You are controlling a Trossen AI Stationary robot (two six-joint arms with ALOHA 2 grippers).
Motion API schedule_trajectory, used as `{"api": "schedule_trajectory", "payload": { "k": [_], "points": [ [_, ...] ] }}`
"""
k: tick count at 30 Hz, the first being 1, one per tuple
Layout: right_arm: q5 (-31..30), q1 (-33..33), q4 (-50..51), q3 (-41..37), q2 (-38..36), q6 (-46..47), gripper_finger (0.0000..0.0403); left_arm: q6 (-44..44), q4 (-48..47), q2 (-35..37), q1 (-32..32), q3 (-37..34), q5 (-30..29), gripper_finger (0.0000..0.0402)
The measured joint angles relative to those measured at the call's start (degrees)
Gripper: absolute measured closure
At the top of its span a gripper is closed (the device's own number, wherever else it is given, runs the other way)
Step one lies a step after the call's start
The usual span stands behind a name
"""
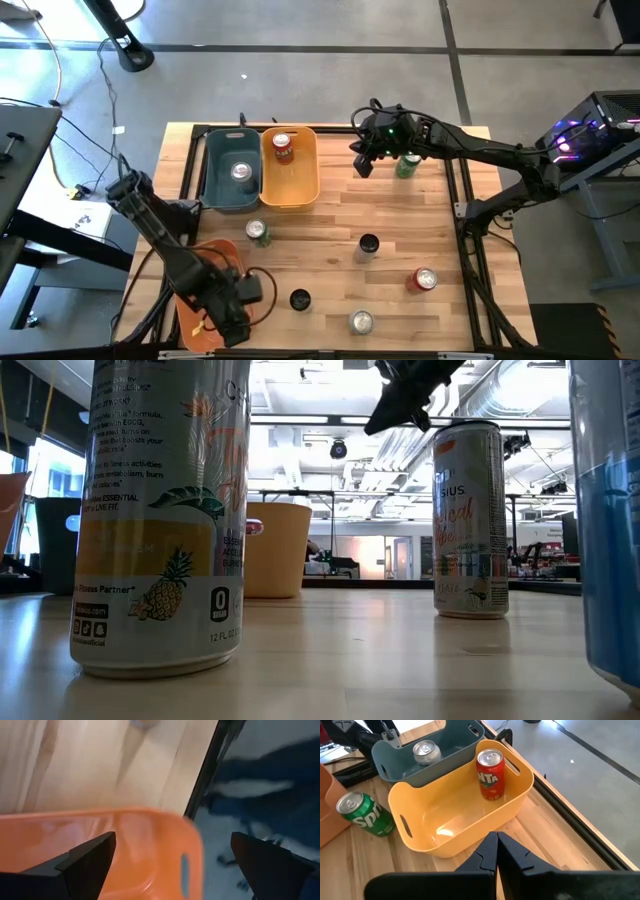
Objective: Sort soda cans
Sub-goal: Move the orange bin to the right of the yellow bin
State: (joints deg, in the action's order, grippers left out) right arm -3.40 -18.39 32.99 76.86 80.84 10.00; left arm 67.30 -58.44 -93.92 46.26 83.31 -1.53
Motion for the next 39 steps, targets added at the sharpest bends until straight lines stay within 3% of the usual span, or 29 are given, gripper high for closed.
{"api": "schedule_trajectory", "payload": {
  "k": [4,10,20,24,30,39],
  "points": [
    [0.0,0.0,0.31,0.0,0.0,-0.22,0.0403,1.9,3.86,-0.7,0.68,0.0,0.0,0.0014],
    [0.0,0.0,1.39,0.0,0.02,-1.29,0.0403,5.61,5.27,-5.8,2.65,-0.09,8.6,0.0014],
    [0.0,-0.36,1.75,0.0,0.02,-2.58,0.0403,10.19,5.94,-12.89,4.0,-0.11,13.3,0.0032],
    [0.01,-1.18,1.77,0.0,0.02,-2.58,0.0403,11.77,5.9,-13.12,3.24,-0.11,13.25,0.0113],
    [0.73,-2.01,2.01,0.0,0.02,-3.06,0.0403,15.15,5.78,-11.29,2.44,-0.09,12.99,0.0364],
    [0.87,-2.01,1.99,0.0,0.04,-4.89,0.0403,15.17,4.63,-2.91,1.34,-0.11,13.32,0.0398]
  ]
}}
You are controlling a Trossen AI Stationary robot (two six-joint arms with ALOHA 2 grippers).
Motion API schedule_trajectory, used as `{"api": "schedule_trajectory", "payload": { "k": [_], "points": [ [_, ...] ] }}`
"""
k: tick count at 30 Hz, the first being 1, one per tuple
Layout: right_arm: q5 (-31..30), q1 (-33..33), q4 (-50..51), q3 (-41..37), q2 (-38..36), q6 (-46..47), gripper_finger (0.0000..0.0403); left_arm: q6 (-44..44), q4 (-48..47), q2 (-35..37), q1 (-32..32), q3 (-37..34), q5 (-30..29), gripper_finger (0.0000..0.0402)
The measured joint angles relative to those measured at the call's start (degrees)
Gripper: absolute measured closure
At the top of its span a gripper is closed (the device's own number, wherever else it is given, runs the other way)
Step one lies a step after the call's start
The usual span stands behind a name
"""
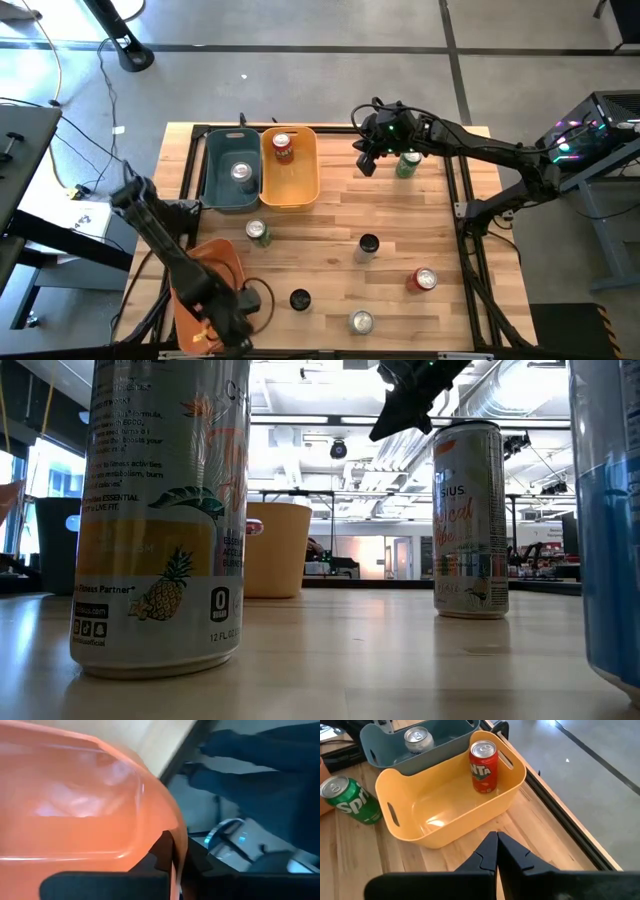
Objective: Sort soda cans
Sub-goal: Move the orange bin to the right of the yellow bin
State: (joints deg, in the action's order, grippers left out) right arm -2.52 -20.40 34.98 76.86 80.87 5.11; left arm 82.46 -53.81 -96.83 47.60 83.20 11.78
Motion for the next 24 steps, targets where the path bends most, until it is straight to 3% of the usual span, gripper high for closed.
{"api": "schedule_trajectory", "payload": {
  "k": [6,13,24],
  "points": [
    [0.0,0.0,-0.02,0.0,0.0,-1.08,0.0403,-0.25,1.06,11.56,-0.81,0.63,0.16,0.0401],
    [0.0,0.0,-0.04,0.0,0.01,-1.1,0.0403,10.32,1.19,24.05,-3.17,1.55,-1.48,0.0401],
    [0.0,-0.25,-0.05,0.0,0.01,-1.1,0.0403,7.71,0.86,32.67,-7.89,5.88,-17.02,0.0401]
  ]
}}
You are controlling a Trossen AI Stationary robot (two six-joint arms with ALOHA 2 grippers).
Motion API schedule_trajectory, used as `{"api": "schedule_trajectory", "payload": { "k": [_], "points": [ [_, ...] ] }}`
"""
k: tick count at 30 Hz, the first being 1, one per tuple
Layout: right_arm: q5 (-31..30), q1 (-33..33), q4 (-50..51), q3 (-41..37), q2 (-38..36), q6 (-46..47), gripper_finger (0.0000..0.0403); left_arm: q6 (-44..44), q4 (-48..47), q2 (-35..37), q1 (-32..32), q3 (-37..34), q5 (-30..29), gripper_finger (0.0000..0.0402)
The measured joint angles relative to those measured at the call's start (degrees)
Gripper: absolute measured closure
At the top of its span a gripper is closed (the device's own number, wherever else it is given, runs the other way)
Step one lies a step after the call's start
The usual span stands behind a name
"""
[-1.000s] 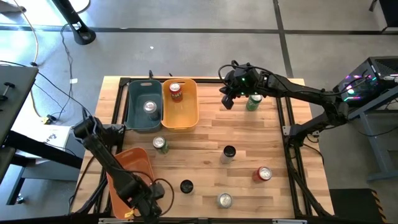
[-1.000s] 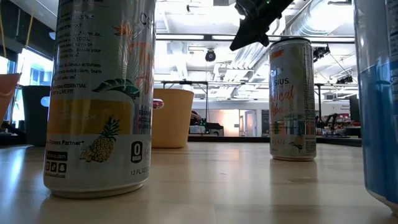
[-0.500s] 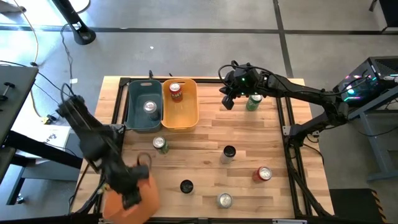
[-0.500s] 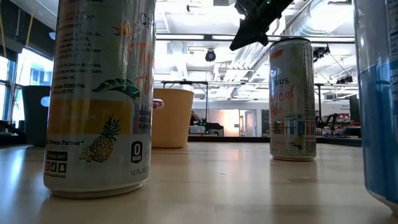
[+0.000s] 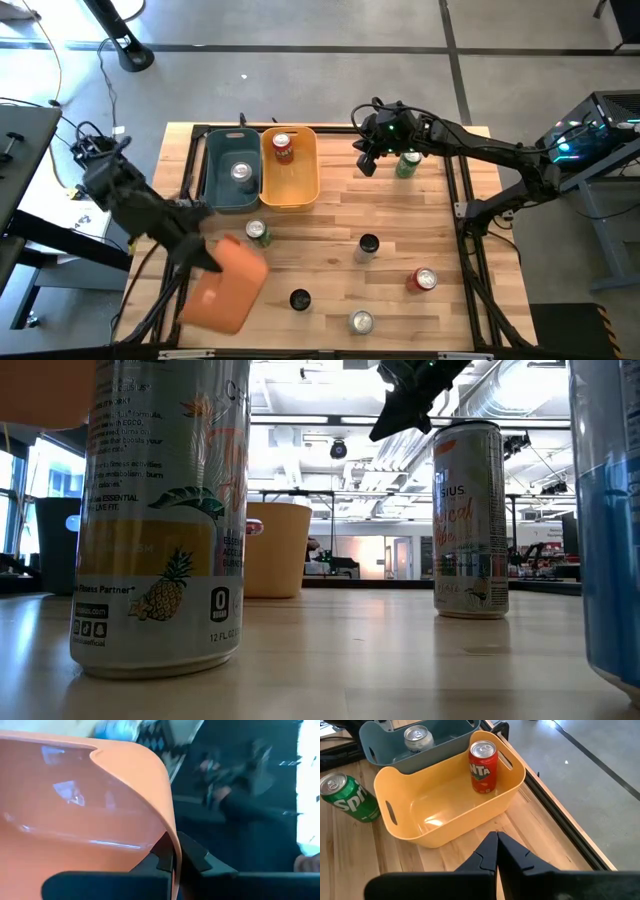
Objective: Sort soda cans
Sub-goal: Move the orange bin to the right of the yellow bin
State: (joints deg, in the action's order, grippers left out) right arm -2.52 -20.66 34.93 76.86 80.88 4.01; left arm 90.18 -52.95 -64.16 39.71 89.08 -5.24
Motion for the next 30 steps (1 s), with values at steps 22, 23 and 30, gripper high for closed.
{"api": "schedule_trajectory", "payload": {
  "k": [22,23,30],
  "points": [
    [18.41,-5.9,0.06,0.0,-13.37,0.03,0.0403,-53.42,7.7,-3.32,-30.43,10.45,7.29,0.0401],
    [19.82,-5.84,0.07,0.0,-14.35,0.05,0.0403,-56.59,7.86,-4.19,-32.33,10.45,9.37,0.0401],
    [22.63,-5.4,0.11,0.0,-20.75,1.52,0.0403,-74.31,7.94,-13.91,-45.08,10.41,20.9,0.0401]
  ]
}}
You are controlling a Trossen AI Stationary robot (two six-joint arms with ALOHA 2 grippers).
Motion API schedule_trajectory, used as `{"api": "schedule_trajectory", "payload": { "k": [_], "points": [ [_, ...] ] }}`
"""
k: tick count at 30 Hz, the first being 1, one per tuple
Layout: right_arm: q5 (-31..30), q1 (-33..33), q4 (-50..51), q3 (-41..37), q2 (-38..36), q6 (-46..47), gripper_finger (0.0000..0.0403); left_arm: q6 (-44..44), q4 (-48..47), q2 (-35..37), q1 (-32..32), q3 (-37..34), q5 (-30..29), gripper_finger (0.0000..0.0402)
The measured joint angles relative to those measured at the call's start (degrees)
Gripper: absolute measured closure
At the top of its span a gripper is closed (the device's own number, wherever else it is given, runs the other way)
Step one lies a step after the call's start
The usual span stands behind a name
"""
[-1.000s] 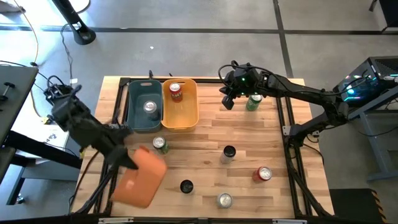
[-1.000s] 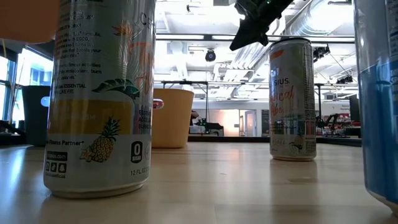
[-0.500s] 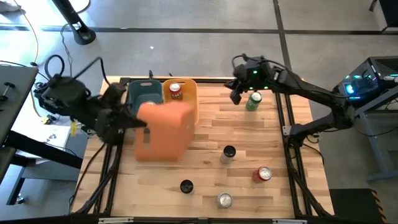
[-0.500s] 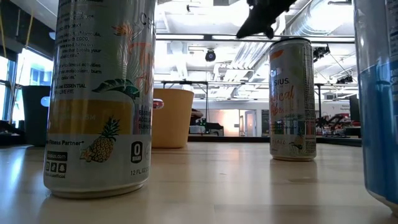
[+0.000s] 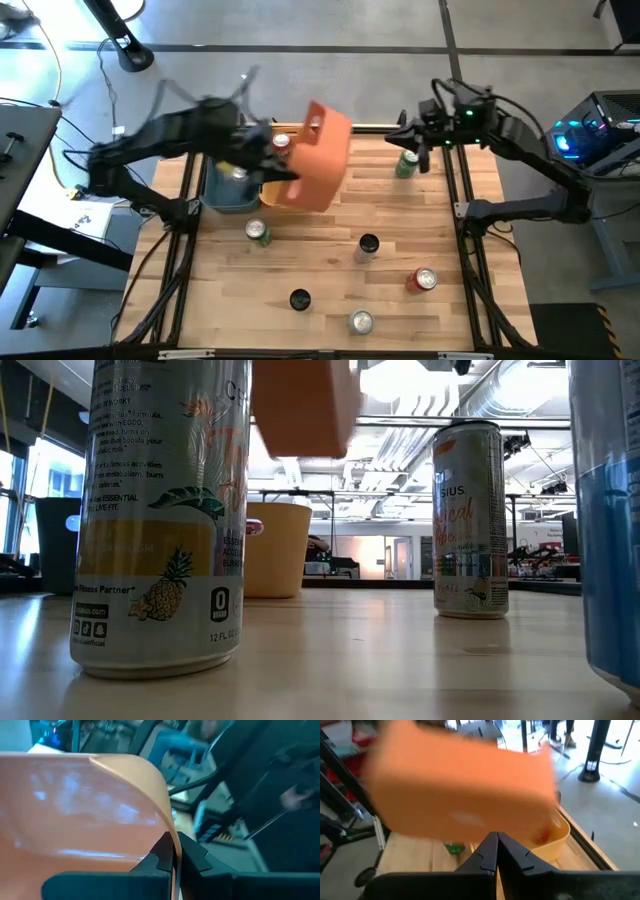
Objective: Sort soda cans
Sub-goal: Move the orange bin to the right of the yellow bin
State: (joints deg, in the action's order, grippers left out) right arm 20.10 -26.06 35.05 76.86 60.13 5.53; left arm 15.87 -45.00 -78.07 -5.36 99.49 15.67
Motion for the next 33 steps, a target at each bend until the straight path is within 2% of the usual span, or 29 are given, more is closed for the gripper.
{"api": "schedule_trajectory", "payload": {
  "k": [3,7,14,18,20,26,33],
  "points": [
    [0.01,0.3,0.01,0.0,-2.53,0.64,0.0403,-4.82,1.2,-4.55,-3.87,-0.03,2.72,0.0401],
    [0.01,0.34,0.02,0.0,-4.85,1.98,0.0403,-10.24,2.7,-10.5,-7.45,1.25,2.73,0.0401],
    [-0.14,0.34,0.79,0.0,-5.29,2.51,0.0403,-20.31,3.25,-20.88,-9.93,7.99,2.35,0.0401],
    [-0.4,0.34,1.51,0.0,-4.73,2.44,0.0403,-23.17,2.36,-26.89,-10.41,9.28,1.9,0.0401],
    [-0.91,0.34,1.47,0.0,-4.62,2.42,0.0403,-23.91,1.44,-28.76,-10.41,9.54,-0.23,0.0401],
    [-3.28,0.34,2.02,0.0,-4.6,2.46,0.0403,-22.45,-0.06,-31.69,-9.79,9.79,-12.14,0.0401],
    [-3.39,0.34,2.03,0.0,-4.58,2.18,0.0403,-22.93,0.36,-32.67,-8.98,9.81,-11.69,0.0401]
  ]
}}
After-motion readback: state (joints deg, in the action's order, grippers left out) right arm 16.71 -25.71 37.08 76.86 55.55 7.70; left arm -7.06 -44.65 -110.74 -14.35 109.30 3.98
